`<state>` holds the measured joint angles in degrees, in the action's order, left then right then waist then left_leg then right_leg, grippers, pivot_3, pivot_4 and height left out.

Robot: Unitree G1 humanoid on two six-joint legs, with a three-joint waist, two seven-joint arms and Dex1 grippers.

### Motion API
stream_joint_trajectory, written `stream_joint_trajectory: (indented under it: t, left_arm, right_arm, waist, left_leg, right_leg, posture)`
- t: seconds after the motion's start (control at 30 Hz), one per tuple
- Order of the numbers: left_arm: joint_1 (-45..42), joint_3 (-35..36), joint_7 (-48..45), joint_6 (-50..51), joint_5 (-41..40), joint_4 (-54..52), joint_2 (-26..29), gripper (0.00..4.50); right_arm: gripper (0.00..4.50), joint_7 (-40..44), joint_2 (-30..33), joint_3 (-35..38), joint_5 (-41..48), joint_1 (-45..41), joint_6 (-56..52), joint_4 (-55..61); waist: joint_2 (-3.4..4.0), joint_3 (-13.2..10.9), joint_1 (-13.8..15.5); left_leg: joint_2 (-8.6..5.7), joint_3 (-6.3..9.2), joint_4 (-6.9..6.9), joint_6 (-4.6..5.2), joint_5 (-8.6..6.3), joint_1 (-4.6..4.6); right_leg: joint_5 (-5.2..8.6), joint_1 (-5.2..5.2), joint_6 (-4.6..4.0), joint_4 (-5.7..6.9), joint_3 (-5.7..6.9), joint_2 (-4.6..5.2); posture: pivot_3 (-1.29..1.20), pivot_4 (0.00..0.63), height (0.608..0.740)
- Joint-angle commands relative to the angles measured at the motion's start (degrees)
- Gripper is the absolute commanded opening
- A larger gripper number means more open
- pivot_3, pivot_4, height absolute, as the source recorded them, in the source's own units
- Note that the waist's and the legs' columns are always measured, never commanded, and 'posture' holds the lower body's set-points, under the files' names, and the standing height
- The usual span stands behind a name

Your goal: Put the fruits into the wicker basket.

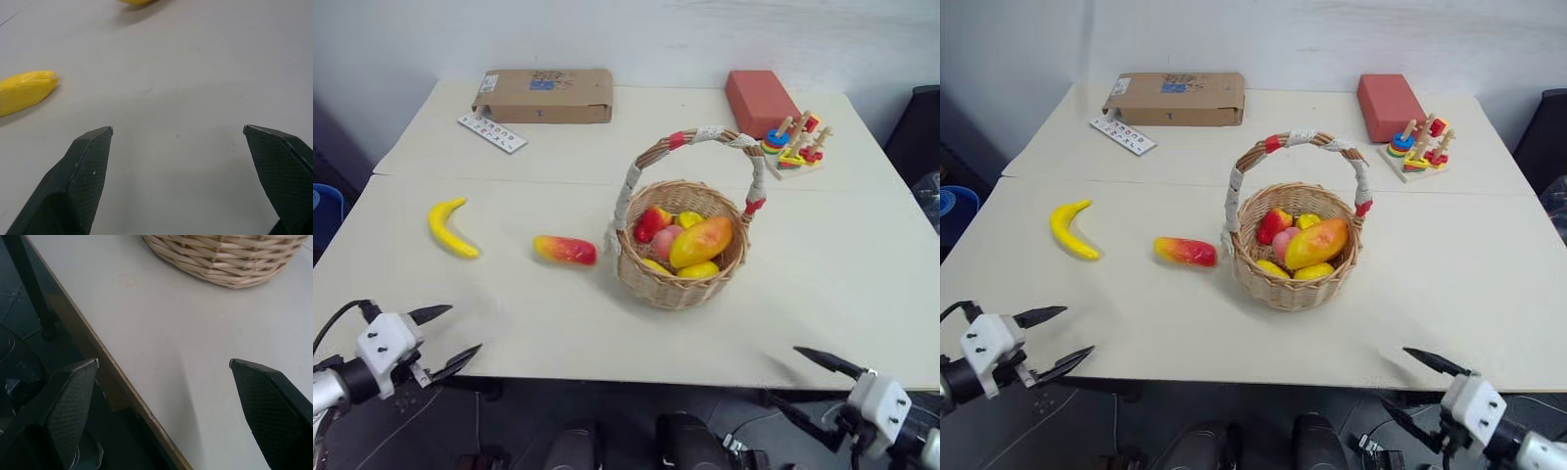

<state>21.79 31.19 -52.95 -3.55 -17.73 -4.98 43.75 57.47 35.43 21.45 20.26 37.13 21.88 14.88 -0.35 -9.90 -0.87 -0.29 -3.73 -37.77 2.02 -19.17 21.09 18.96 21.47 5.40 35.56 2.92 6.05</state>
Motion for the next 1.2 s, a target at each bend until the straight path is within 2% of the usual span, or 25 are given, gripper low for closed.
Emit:
stream_joint_trajectory:
  t: [0.03, 0.27, 0.4, 0.57, 0.6, 0.73, 0.83, 0.87, 0.97, 1.07, 1.2]
  left_arm:
    - [0.5, 2.4, -1.2, -2.1, -0.2, 2.8, 1.2, 4.5]
    - [4.2, 3.7, -4.6, 5.0, -5.6, -1.7, 1.5, 4.5]
    - [7.4, 5.4, -7.0, 9.4, -6.3, -2.9, 3.8, 4.5]
    - [6.3, 8.0, -4.7, 14.3, -8.5, -4.4, 3.5, 4.5]
    - [6.2, 9.7, -3.4, 17.4, -9.8, -4.6, 3.6, 4.5]
    - [1.3, 19.5, 5.7, 42.7, -21.8, -4.9, 7.6, 4.5]
    - [-6.9, 19.2, 10.2, 57.3, -25.9, -1.9, 14.6, 4.5]
    - [-12.3, 17.9, 13.4, 61.6, -26.7, 0.3, 16.5, 4.5]
    - [-28.7, 9.6, 20.9, 71.0, -25.4, 9.0, 20.0, 4.5]
    - [-42.5, -3.8, 22.8, 71.8, -18.6, 18.8, 22.0, 4.5]
    - [-62.6, -16.8, 23.6, 68.5, -10.1, 37.1, 17.2, 4.5]
  right_arm:
    - [4.48, 0.3, 0.8, 1.2, -0.2, -1.1, 2.6, -0.9]
    - [4.48, 1.5, 2.5, 0.8, 2.7, -5.3, 0.0, -3.3]
    - [4.48, -0.7, 2.0, 0.6, 8.0, -8.7, -7.8, -2.2]
    - [4.48, 0.7, -0.1, -1.0, 9.9, -13.5, -6.2, -1.7]
    - [4.48, 1.5, -0.7, -1.8, 11.3, -14.6, -6.0, -0.2]
    - [4.48, -0.2, -1.1, -5.3, 15.4, -19.2, -9.9, 9.8]
    - [4.48, -3.7, -0.5, -6.5, 17.1, -26.1, -13.1, 15.1]
    - [4.48, -4.4, 0.1, -6.8, 18.1, -28.2, -14.7, 16.7]
    - [4.48, -4.8, 2.3, -8.3, 21.1, -34.6, -19.1, 19.8]
    - [4.48, -6.7, 3.9, -9.6, 23.9, -42.0, -24.2, 20.9]
    - [4.48, -6.2, 4.9, -11.3, 25.4, -50.7, -28.4, 19.3]
  waist:
    - [0.01, 0.0, -0.1]
    - [0.01, 0.0, -0.5]
    - [0.03, 0.0, -0.6]
    - [0.07, 0.0, -0.6]
    - [0.06, 0.0, -0.6]
    - [0.05, -0.1, -0.7]
    - [0.04, -0.1, -0.5]
    - [0.04, -0.1, -0.4]
    - [0.05, -0.1, 0.6]
    - [0.03, -0.1, 0.7]
    - [-0.08, -0.2, 0.7]
  left_leg:
    - [0.0, 0.0, 0.0, 0.0, 0.0, 0.0]
    - [0.0, 0.02, 0.09, -0.23, 0.09, 0.0]
    - [0.0, 0.04, 0.08, -0.27, 0.12, -0.01]
    - [0.0, 0.06, 0.11, -0.26, 0.12, -0.01]
    - [0.0, 0.06, 0.11, -0.27, 0.13, -0.01]
    - [0.01, 0.11, 0.11, -0.11, 0.32, 0.0]
    - [0.01, 0.18, 0.06, -0.15, 0.4, -0.01]
    - [-0.01, 0.19, 0.04, -0.18, 0.39, 0.0]
    - [-0.07, 0.25, 0.03, -0.41, 0.32, 0.03]
    - [-0.07, 0.23, 0.06, -0.25, 0.41, 0.06]
    - [-0.07, 0.21, -0.02, -0.24, 0.4, 0.21]
  right_leg:
    - [0.0, 0.0, 0.0, 0.01, 0.0, 0.01]
    - [0.03, 0.04, -0.06, 0.0, 0.04, 0.02]
    - [0.03, 0.01, -0.06, -0.01, 0.06, 0.05]
    - [0.04, 0.03, -0.08, 0.0, 0.08, 0.04]
    - [0.04, 0.03, -0.08, 0.01, 0.08, 0.04]
    - [0.04, 0.05, -0.08, 0.11, 0.11, 0.04]
    - [0.04, 0.04, -0.08, 0.19, 0.15, 0.04]
    - [0.04, 0.03, -0.08, 0.21, 0.15, 0.05]
    - [0.04, 0.1, -0.07, 0.28, 0.16, 0.06]
    - [0.04, 0.15, -0.07, 0.35, 0.21, 0.01]
    - [0.01, 0.23, -0.03, 0.51, 0.32, -0.14]
  posture:
    - [0.0, 0.15, 0.74]
    - [0.0, 0.15, 0.74]
    - [0.0, 0.15, 0.74]
    - [0.0, 0.15, 0.74]
    - [0.0, 0.15, 0.74]
    - [0.0, 0.15, 0.74]
    - [0.0, 0.15, 0.74]
    - [0.0, 0.15, 0.74]
    - [0.0, 0.15, 0.74]
    - [0.0, 0.15, 0.74]
    - [0.0, 0.15, 0.74]
